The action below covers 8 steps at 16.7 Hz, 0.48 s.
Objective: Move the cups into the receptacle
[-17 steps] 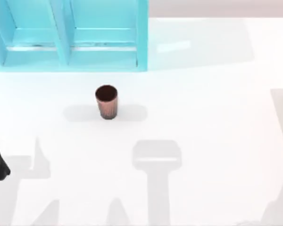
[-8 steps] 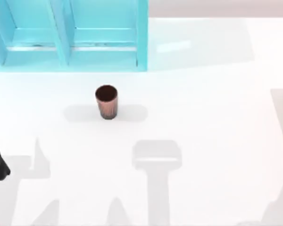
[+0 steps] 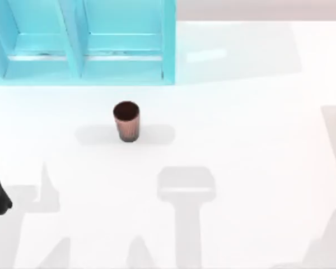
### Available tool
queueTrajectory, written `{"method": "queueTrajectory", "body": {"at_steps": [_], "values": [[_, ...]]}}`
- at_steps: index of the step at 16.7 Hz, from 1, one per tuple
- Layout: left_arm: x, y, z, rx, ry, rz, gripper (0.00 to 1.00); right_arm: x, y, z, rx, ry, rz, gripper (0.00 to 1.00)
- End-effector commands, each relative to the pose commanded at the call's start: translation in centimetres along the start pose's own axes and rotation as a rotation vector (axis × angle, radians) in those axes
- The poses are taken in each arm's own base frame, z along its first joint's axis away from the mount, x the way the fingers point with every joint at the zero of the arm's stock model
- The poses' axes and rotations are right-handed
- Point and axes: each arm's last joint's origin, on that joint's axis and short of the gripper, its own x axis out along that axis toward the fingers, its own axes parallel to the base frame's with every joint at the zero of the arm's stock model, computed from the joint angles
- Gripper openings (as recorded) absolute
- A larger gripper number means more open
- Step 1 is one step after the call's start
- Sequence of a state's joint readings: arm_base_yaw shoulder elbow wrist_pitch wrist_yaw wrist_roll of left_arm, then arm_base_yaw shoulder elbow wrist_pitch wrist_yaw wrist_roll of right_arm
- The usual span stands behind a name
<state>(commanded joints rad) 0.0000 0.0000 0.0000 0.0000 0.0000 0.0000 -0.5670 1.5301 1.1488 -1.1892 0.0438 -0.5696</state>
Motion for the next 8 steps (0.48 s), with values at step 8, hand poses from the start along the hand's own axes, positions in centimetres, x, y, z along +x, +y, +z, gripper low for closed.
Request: {"method": "queueTrajectory", "body": {"at_steps": [8], "values": [[0.0,0.0,0.0,0.000,0.000,0.000,1.00,-7.4,-0.4,-0.3,0.012,0.000,0.000,1.00]]}}
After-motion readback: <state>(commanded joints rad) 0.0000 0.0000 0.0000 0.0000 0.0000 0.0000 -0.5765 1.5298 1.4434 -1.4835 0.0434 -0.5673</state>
